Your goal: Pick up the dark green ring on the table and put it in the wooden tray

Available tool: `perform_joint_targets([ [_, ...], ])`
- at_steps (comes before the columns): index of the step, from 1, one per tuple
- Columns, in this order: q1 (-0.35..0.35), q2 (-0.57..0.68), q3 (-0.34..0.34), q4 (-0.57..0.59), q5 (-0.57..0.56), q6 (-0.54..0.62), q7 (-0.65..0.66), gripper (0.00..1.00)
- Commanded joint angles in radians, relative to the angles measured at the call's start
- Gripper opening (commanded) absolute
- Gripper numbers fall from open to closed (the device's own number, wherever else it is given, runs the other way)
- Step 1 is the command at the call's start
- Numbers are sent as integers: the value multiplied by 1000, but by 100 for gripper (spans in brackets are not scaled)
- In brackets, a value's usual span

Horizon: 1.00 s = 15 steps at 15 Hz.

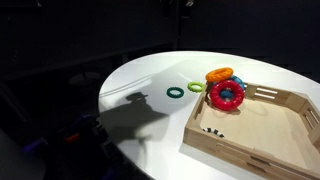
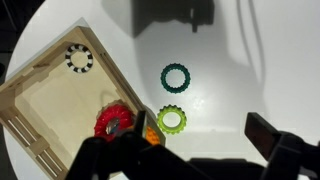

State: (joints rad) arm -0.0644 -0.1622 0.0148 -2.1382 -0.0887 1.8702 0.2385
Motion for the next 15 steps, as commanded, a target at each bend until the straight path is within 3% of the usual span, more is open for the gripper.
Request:
perform_joint_targets([
  [1, 8, 7, -12, 3, 0, -1, -5, 100],
  [6, 8, 12, -14, 5, 0, 0, -6, 100],
  [15, 8, 22, -39, -120, 69, 220, -142, 100],
])
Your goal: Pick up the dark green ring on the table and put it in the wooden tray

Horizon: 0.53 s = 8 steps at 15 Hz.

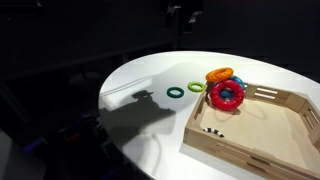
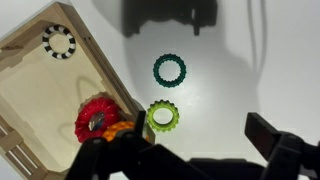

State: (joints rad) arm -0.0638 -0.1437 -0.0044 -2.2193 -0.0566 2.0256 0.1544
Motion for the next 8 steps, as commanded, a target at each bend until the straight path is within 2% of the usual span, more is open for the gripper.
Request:
perform_joint_targets([
  [1, 8, 13, -23, -52, 49, 81, -71, 100],
  [8, -3, 97, -36, -136, 35, 207, -68, 100],
])
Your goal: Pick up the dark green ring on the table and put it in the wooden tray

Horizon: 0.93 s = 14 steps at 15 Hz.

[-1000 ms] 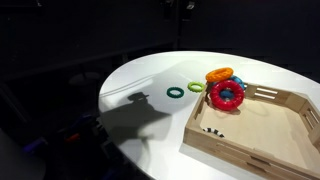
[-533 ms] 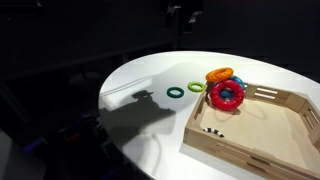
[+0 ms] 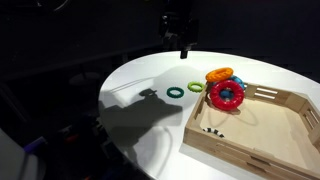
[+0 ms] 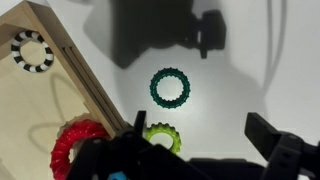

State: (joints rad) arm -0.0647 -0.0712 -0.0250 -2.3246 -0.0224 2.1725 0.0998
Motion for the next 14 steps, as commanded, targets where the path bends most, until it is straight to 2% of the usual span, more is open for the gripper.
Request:
perform_joint_targets([
  [1, -3, 38, -18, -43, -1, 87, -11, 100],
  [7, -5, 120, -39, -81, -13, 210, 12, 100],
  [14, -3, 189, -51, -82, -12, 260, 25, 100],
])
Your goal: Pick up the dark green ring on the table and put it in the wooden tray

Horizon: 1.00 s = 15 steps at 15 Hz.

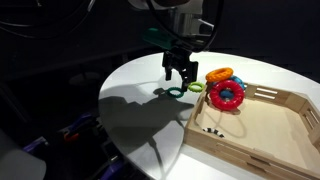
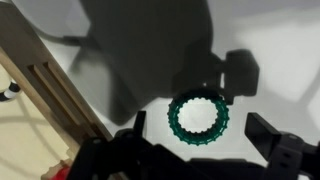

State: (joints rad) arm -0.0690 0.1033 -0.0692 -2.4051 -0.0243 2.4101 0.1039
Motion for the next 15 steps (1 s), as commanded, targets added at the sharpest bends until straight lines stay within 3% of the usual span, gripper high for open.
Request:
perform_joint_targets([
  [1, 3, 22, -8, -2, -14, 26, 25, 100],
  [13, 11, 67, -12, 4, -28, 36, 55, 100],
  [14, 12, 67, -12, 4, -28, 36, 57, 83],
  [15, 13, 67, -12, 4, -29, 35, 59, 75],
])
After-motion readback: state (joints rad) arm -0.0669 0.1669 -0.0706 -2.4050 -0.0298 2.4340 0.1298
